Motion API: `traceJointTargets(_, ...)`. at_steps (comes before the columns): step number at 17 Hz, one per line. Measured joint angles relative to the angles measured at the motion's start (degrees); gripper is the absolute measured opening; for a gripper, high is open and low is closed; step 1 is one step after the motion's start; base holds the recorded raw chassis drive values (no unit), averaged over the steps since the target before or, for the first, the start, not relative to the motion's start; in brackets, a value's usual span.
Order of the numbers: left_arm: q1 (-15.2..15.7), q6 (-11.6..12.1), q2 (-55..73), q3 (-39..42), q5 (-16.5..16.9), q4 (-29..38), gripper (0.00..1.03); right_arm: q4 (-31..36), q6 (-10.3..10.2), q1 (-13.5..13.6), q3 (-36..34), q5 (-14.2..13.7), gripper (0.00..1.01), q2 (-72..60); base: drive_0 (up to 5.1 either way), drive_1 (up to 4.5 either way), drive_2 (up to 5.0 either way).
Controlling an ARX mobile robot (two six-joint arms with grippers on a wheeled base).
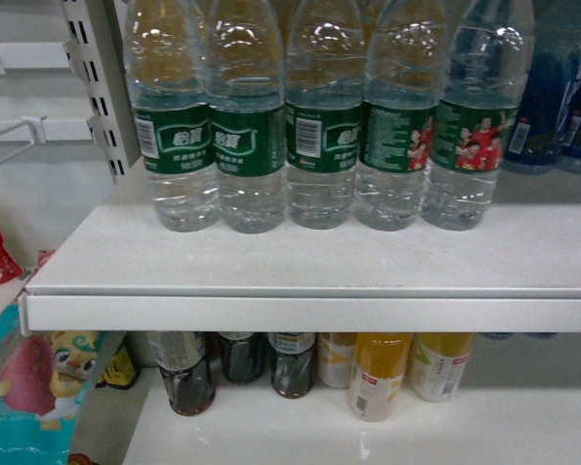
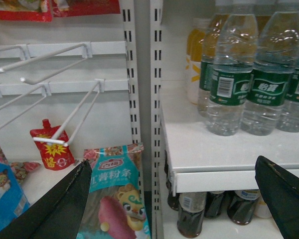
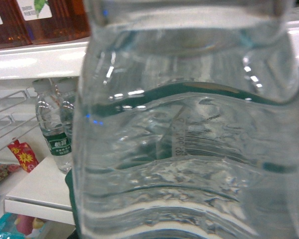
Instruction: Move water from second to third shelf
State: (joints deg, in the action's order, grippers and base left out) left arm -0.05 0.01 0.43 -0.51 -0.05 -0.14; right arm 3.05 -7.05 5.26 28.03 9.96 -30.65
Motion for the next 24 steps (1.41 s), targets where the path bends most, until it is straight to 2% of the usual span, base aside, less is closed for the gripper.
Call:
traceJointTargets(9, 0.0, 0.0, 0.0, 0.0, 0.0, -0.1, 0.98, 0.0, 0.0, 0.0, 0.0, -0.1, 0.42, 0.0, -4.4, 2.19, 2.2)
traceJointTargets(13, 0.0, 0.0, 0.0, 0.0, -0.2, -0.2, 0.98, 0.3, 0.0, 0.1, 0.0, 0.8, 0.42, 0.0, 0.0, 0.00, 0.0)
traceJointTargets(16, 0.0, 0.0, 0.0, 0.0, -0.1, 0.0, 0.98, 0.1, 0.0, -0.1, 0.0, -0.4, 0.42, 0.0, 0.0, 0.00, 0.0)
traceJointTargets(21, 0.0, 0.0, 0.0, 0.0, 0.0, 0.0, 0.98, 0.0, 0.0, 0.0, 0.0, -0.3, 0.42, 0.0, 0.0, 0.00, 0.0)
traceJointTargets(22, 0.0, 0.0, 0.0, 0.0, 0.0, 0.0, 0.98, -1.9, 0.1, -0.1, 0.4, -0.3, 0.42, 0.0, 0.0, 0.00, 0.0)
traceJointTargets(23, 0.0, 0.0, 0.0, 0.0, 0.0, 0.0, 0.98, -9.5, 0.7, 0.0, 3.3, -0.3, 0.42, -1.4, 0.0, 0.00, 0.0)
traceJointTargets(24, 0.0, 0.0, 0.0, 0.0, 0.0, 0.0, 0.98, -9.8, 0.8, 0.1, 3.5, -0.4, 0.42, -3.2, 0.0, 0.00, 0.0)
